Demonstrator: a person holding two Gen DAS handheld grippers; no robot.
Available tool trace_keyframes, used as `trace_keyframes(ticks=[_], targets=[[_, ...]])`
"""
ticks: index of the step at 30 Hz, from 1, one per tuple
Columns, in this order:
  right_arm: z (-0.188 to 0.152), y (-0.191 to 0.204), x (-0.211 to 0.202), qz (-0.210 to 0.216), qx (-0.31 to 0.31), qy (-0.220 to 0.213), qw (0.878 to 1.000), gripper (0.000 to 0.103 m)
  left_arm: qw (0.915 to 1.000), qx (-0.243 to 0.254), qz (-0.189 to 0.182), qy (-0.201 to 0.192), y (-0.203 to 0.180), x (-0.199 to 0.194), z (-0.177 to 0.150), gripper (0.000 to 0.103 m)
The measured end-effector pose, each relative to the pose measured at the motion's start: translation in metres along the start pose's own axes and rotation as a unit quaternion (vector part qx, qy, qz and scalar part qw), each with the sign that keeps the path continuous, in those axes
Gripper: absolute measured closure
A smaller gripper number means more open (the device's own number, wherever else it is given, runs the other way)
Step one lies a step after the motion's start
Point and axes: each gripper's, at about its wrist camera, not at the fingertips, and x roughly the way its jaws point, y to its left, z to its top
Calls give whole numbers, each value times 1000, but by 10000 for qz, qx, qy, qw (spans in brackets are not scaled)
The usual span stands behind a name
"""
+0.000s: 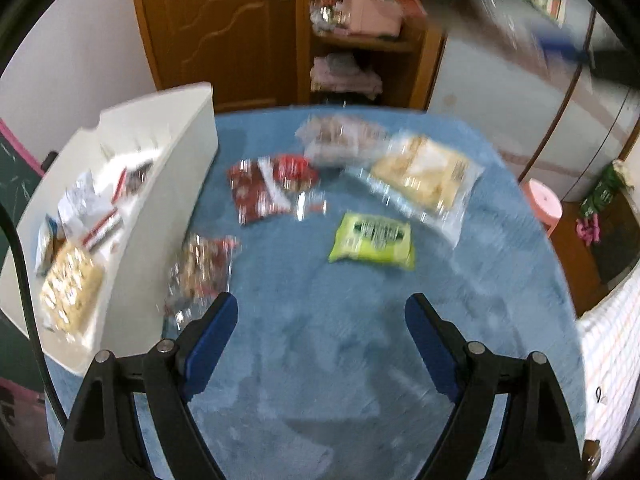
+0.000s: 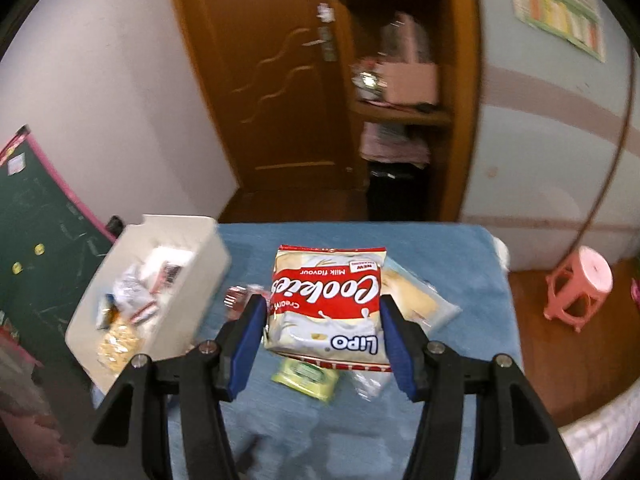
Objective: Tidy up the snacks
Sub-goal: 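Lower the Cookies bag into the tray and open the right tool, then withdraw both tools from the tray back over the remaining snacks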
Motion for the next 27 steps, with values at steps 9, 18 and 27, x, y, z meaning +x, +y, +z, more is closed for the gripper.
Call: trace_keyframes(ticks=[9, 18, 27], targets=[[33, 125, 3, 702, -973, -26, 9928, 46, 9990, 260, -25, 360, -10, 23, -28, 18], [21, 200, 38, 1239, -1248, 729, 9817, 45, 9993, 201, -175, 265, 4, 16, -30, 18], [12, 225, 41, 1156, -1348, 946, 9796, 38, 9995, -292, 97, 45, 42, -18, -36, 18]])
